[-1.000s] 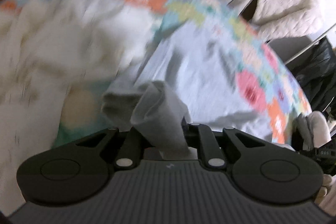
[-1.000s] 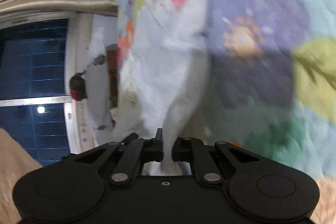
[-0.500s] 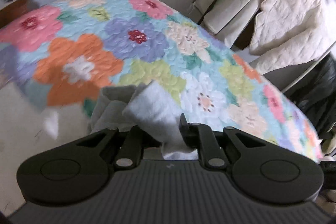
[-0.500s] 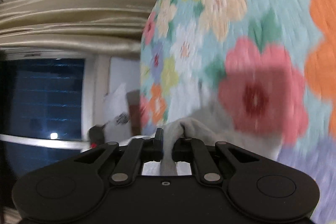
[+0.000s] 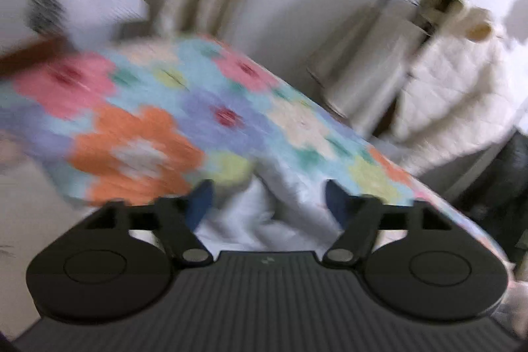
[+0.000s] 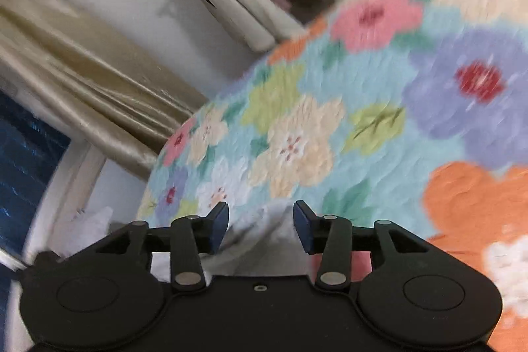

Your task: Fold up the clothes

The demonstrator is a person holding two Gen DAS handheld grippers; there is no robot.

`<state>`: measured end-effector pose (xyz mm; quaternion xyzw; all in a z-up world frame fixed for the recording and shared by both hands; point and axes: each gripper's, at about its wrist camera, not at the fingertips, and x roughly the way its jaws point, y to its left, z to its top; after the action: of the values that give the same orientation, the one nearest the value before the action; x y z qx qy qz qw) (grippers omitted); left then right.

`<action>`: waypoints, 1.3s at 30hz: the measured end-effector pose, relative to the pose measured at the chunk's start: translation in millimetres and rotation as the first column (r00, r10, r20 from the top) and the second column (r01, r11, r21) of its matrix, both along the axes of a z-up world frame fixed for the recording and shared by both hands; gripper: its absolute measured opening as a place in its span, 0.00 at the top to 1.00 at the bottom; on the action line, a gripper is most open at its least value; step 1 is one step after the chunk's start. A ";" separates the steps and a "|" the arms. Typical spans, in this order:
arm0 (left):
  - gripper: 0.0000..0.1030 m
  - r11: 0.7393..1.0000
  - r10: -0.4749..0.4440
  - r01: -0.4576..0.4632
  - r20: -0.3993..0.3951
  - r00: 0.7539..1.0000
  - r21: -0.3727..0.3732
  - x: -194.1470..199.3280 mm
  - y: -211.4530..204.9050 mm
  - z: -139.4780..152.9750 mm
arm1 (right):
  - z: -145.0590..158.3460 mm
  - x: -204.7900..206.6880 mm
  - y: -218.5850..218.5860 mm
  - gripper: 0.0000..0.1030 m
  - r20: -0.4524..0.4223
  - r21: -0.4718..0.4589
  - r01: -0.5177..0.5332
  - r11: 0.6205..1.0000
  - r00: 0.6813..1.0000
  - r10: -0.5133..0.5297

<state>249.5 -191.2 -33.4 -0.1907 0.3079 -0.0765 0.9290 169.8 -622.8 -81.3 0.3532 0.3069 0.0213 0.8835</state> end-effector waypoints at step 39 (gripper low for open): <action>0.19 0.886 -0.298 0.312 -0.094 0.950 0.342 25.8 -17.3 -9.6 | -34.1 6.4 42.6 0.43 -0.228 -0.322 -0.307 0.896 0.943 0.241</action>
<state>275.3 -208.6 -42.9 0.0284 0.3604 -0.1613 0.9183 176.2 -580.2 -115.4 0.1423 0.4318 0.0582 0.8888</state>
